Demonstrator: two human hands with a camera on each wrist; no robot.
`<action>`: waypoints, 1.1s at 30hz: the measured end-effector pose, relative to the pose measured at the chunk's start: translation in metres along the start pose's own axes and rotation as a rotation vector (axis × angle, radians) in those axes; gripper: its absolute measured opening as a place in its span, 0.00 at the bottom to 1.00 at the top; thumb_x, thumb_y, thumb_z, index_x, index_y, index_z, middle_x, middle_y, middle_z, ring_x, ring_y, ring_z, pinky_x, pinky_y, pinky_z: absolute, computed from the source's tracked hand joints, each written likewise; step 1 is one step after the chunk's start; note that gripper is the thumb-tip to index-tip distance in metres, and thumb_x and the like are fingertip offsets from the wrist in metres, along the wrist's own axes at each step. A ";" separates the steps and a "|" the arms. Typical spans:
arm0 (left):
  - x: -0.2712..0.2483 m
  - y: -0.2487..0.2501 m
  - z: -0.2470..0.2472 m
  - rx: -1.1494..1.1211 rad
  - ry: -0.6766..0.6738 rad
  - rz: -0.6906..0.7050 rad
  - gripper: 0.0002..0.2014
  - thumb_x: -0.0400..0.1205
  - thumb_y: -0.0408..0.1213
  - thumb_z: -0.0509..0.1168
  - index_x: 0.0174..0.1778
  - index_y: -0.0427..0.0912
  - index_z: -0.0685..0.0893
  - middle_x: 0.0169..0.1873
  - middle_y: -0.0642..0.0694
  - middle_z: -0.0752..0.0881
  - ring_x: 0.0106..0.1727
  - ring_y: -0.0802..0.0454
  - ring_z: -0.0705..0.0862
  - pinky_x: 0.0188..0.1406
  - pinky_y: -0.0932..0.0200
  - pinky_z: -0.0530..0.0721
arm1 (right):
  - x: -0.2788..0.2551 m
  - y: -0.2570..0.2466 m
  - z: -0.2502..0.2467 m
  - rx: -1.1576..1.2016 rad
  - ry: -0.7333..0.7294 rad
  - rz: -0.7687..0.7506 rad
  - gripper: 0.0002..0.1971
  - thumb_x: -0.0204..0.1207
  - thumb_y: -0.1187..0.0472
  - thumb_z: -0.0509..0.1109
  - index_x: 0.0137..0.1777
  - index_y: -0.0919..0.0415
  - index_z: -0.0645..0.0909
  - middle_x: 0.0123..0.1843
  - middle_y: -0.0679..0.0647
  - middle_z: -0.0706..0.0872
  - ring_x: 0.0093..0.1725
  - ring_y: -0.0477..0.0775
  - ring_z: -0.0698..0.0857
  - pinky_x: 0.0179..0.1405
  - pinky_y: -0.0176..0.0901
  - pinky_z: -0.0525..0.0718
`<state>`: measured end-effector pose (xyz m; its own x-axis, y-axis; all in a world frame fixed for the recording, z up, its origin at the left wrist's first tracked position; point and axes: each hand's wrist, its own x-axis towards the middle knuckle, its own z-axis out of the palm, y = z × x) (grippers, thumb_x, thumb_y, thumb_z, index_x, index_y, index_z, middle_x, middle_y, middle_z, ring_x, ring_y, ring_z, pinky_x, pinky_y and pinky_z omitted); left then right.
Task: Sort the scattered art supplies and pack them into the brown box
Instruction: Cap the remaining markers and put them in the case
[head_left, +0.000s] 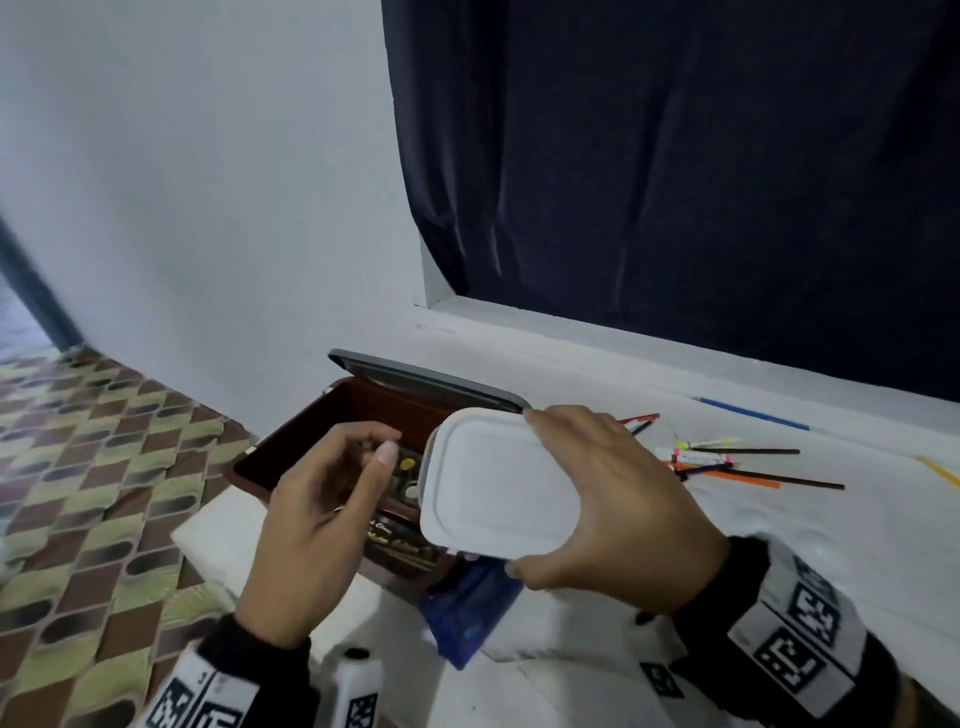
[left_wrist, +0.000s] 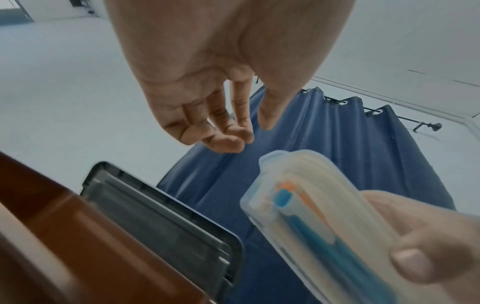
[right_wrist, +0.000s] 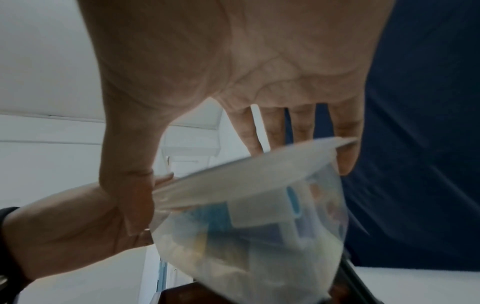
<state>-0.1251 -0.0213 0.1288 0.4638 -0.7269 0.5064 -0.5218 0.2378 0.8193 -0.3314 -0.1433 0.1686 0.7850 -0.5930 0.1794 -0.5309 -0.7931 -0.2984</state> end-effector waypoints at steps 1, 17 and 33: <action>0.008 -0.010 -0.012 0.011 0.009 -0.002 0.07 0.85 0.41 0.64 0.54 0.46 0.86 0.36 0.45 0.86 0.38 0.46 0.85 0.40 0.51 0.83 | 0.013 -0.010 0.001 -0.022 -0.018 -0.003 0.57 0.51 0.30 0.76 0.82 0.46 0.58 0.74 0.37 0.65 0.73 0.43 0.65 0.71 0.37 0.68; 0.129 -0.197 -0.126 0.352 -0.444 0.145 0.15 0.84 0.58 0.58 0.61 0.58 0.82 0.56 0.65 0.81 0.60 0.62 0.81 0.60 0.59 0.80 | 0.184 -0.110 0.096 -0.379 -0.365 0.298 0.54 0.57 0.24 0.74 0.79 0.54 0.63 0.65 0.55 0.76 0.61 0.60 0.76 0.54 0.53 0.81; 0.128 -0.223 -0.118 0.153 -0.397 0.121 0.11 0.86 0.49 0.59 0.61 0.53 0.80 0.56 0.61 0.80 0.59 0.59 0.82 0.57 0.55 0.84 | 0.226 -0.138 0.152 -0.253 -0.433 0.463 0.42 0.76 0.26 0.57 0.80 0.57 0.65 0.74 0.62 0.74 0.69 0.62 0.78 0.57 0.48 0.75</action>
<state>0.1353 -0.0915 0.0428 0.0971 -0.8978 0.4295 -0.6694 0.2604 0.6958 -0.0325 -0.1465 0.1079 0.4875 -0.8118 -0.3215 -0.8600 -0.5101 -0.0162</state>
